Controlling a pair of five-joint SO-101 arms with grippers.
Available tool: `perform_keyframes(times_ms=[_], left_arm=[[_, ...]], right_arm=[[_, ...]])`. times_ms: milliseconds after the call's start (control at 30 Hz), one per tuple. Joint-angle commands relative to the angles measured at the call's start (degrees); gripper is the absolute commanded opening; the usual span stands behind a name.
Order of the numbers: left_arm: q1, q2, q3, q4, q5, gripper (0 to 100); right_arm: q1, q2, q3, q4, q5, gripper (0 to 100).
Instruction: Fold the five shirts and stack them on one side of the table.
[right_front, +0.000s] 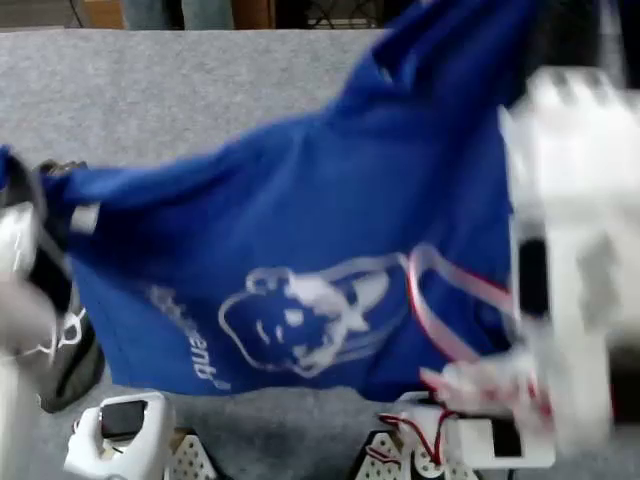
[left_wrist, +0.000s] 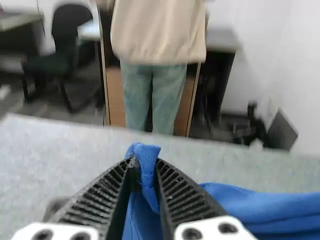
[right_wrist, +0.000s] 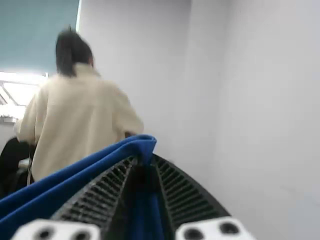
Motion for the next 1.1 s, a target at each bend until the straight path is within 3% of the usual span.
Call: perform_keyframes(times_ms=[0,100,233,300,367,467,667,900,1067], left_arm=[[0.2,4.4,18.4,-15.0,-0.2,3],[0.1,8.2,34.7,-33.5,-0.4,3],[-0.1,17.5,52.2,-67.8,-0.4,3],[0.0,24.4,54.7,-83.4,-0.5,3],[-0.2,32.0,52.3,-91.8,-0.5,3],[-0.7,41.5,40.7,-88.2,-0.5,3],[0.5,48.8,21.1,-65.8,-0.5,3],[1.2,49.0,19.6,-47.3,-0.5,3],[2.4,49.3,20.4,-29.2,-0.5,3]], right_arm=[[0.7,3.9,10.1,-2.8,-0.4,1.3],[0.6,8.0,18.9,-7.3,-0.4,1.3],[-0.2,15.4,30.2,-18.1,-0.5,1.3],[-0.4,19.7,34.2,-25.8,-0.5,1.3],[-0.5,23.4,36.0,-33.0,-0.5,1.3],[-0.6,27.0,35.6,-38.9,-0.5,1.3],[-1.5,27.6,33.7,-36.0,-0.1,1.3],[-1.6,27.6,33.8,-20.5,4.7,1.3],[-1.6,28.0,34.2,-6.2,6.9,1.3]])
